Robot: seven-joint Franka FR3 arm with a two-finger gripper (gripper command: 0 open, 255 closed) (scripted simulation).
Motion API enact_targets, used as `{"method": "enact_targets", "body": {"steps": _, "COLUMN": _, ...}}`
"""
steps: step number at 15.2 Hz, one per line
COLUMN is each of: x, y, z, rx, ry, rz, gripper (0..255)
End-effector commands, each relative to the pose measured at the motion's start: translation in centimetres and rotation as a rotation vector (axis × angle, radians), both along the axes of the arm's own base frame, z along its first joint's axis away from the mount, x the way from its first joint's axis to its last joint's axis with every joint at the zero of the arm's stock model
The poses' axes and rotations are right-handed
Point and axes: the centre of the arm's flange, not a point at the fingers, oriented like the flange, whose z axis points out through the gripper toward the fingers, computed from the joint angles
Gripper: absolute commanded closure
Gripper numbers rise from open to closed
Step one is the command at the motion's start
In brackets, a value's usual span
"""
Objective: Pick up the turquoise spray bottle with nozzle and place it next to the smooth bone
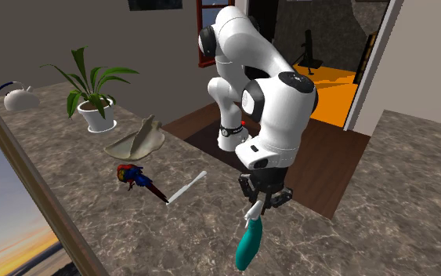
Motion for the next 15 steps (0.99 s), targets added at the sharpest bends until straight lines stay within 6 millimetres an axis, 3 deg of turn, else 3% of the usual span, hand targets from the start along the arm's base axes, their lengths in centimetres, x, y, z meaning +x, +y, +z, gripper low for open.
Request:
{"method": "enact_targets", "body": {"steps": 1, "x": 0.0, "y": 0.0, "z": 0.0, "rx": 0.000, "ry": 0.000, "rz": 0.000, "gripper": 255}}
{"method": "enact_targets", "body": {"steps": 5, "x": 0.0, "y": 0.0, "z": 0.0, "rx": 0.000, "ry": 0.000, "rz": 0.000, "gripper": 255}}
{"method": "enact_targets", "body": {"steps": 15, "x": 0.0, "y": 0.0, "z": 5.3, "rx": 0.000, "ry": 0.000, "rz": 0.000, "gripper": 255}}
